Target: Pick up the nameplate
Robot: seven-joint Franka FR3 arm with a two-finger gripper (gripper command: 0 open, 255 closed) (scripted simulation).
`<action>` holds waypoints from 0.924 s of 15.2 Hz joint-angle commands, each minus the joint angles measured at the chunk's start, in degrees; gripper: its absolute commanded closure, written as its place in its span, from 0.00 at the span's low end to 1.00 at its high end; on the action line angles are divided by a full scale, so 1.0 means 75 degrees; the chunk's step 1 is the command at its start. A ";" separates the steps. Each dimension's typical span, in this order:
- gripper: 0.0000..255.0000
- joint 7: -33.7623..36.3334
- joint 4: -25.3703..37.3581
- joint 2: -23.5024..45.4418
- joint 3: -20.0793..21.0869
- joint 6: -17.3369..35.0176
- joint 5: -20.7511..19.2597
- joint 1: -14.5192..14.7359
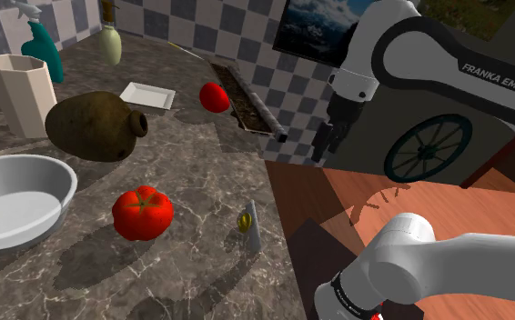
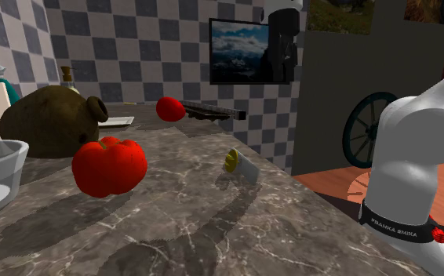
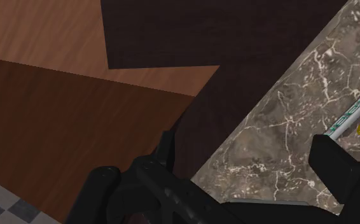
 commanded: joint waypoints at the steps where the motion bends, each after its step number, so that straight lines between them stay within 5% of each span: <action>1: 0.00 0.0000 0.0000 0.0000 0.0000 0.0000 0.0000 0.0000; 14: 0.00 0.3380 -0.0851 0.0749 0.2825 0.1695 0.1358 0.0409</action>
